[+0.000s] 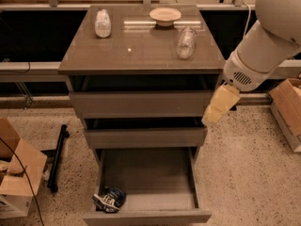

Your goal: Pick blue chip bag from bottom drawer and place on counter

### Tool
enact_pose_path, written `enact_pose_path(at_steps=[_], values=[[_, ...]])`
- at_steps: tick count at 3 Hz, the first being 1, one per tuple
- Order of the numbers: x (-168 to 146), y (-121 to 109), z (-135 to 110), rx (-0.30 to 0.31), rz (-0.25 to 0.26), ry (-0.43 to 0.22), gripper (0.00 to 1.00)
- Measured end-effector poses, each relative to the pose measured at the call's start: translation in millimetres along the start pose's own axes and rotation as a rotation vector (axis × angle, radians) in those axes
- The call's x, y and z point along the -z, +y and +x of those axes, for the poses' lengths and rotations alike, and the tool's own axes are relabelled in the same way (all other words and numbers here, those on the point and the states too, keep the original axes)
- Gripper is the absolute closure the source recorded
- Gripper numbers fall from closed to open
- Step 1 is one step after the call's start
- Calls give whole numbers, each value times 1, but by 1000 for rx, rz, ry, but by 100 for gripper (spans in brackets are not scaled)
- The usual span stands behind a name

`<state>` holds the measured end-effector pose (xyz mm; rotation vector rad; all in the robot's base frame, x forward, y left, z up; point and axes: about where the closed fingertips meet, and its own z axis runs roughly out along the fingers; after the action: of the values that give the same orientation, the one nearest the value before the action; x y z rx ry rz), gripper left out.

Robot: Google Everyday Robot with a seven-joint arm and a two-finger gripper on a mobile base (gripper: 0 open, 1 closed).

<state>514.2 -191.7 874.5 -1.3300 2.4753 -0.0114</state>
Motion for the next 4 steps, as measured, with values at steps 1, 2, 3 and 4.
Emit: enact_pose_path(at_steps=[1,2,3,4], values=[[-62,24,-15,-106,-105,-29,0],[-142,40,-49,-222,-175,-97,0],[-142,41,-49,-222,-176,-97,0],[-171,44,-55,-287,-216,-101,0]])
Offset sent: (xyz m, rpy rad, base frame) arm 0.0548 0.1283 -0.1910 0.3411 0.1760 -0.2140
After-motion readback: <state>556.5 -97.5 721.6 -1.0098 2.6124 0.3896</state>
